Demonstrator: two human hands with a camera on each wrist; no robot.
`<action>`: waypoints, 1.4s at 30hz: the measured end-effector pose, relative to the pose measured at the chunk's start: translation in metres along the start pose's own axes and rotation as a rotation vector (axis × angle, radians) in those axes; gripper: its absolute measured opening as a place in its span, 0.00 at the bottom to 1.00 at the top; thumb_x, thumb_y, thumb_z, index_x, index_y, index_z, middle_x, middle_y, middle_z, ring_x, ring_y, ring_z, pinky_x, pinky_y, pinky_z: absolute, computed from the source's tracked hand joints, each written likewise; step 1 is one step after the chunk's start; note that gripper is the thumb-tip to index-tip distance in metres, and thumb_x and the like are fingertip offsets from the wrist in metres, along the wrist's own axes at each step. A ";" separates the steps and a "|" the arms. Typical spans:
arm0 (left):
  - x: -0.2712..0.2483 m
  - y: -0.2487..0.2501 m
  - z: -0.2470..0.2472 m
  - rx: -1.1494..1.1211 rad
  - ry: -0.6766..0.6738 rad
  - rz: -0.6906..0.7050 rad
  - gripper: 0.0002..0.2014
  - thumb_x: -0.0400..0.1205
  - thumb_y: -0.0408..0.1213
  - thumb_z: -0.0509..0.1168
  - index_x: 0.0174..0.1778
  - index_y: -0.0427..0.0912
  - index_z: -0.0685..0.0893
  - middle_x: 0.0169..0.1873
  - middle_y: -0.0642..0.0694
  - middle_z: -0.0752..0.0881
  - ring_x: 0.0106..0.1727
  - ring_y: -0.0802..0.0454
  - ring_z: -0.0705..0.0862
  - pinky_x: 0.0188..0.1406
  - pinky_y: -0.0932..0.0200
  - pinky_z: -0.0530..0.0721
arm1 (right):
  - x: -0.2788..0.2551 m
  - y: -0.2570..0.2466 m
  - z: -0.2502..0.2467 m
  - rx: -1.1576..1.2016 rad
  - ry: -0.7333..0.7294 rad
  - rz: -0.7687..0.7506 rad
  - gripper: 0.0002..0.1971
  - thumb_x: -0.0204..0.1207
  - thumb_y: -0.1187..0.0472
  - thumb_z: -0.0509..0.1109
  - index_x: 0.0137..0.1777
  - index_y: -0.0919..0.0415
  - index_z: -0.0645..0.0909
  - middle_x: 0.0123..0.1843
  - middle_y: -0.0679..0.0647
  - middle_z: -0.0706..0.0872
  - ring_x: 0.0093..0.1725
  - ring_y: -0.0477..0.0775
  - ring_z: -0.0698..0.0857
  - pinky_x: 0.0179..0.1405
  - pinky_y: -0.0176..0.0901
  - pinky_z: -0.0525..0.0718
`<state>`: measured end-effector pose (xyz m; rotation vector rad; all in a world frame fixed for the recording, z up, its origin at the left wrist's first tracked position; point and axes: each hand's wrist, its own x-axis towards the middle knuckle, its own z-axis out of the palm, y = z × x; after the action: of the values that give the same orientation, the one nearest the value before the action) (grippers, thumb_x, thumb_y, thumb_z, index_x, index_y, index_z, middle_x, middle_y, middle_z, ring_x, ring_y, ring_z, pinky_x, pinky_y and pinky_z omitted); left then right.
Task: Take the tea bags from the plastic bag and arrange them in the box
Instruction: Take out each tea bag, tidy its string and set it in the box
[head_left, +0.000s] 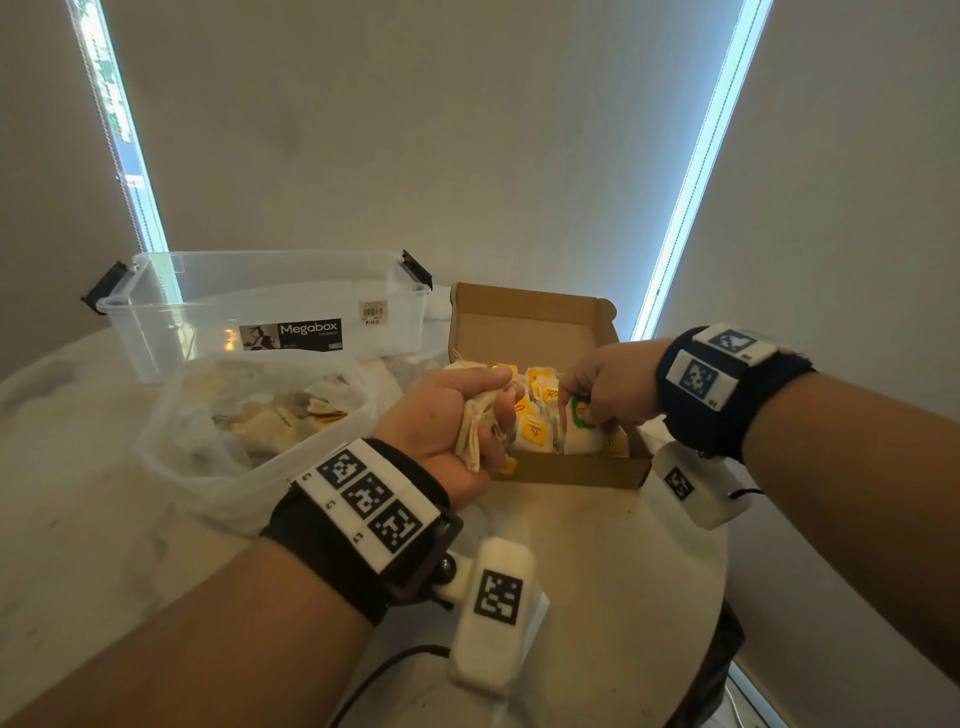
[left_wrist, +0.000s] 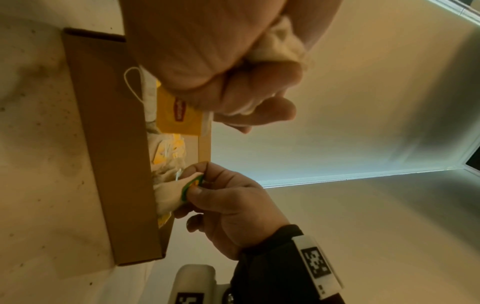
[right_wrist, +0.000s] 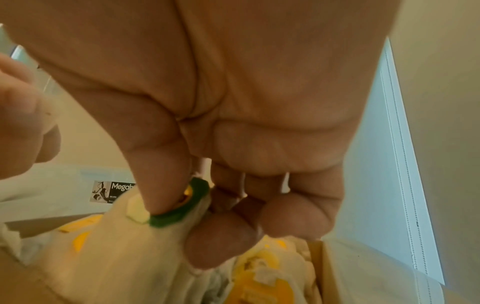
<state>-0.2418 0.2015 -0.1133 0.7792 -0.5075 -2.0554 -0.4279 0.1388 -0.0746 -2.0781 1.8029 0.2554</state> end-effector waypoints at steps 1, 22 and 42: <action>0.000 0.000 0.001 0.004 -0.002 -0.003 0.07 0.84 0.38 0.66 0.53 0.38 0.81 0.29 0.47 0.85 0.20 0.60 0.84 0.10 0.71 0.74 | 0.001 0.000 0.001 -0.004 -0.004 0.000 0.15 0.85 0.63 0.68 0.69 0.53 0.82 0.57 0.53 0.87 0.51 0.53 0.88 0.61 0.46 0.88; 0.012 -0.007 0.014 -0.044 0.005 -0.005 0.09 0.85 0.40 0.64 0.49 0.36 0.79 0.28 0.45 0.84 0.20 0.59 0.83 0.11 0.73 0.74 | -0.022 -0.011 -0.013 0.043 0.447 -0.007 0.10 0.74 0.52 0.80 0.45 0.56 0.85 0.41 0.50 0.88 0.39 0.48 0.87 0.36 0.36 0.83; 0.017 0.001 0.032 -0.298 0.113 0.387 0.19 0.89 0.52 0.57 0.56 0.39 0.80 0.34 0.40 0.85 0.26 0.45 0.87 0.29 0.52 0.88 | -0.066 -0.044 0.005 1.003 0.207 -0.190 0.08 0.77 0.74 0.74 0.51 0.65 0.82 0.45 0.67 0.93 0.35 0.57 0.93 0.32 0.43 0.92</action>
<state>-0.2708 0.1886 -0.0949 0.5634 -0.2549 -1.6670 -0.3946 0.2054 -0.0469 -1.5197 1.3550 -0.7834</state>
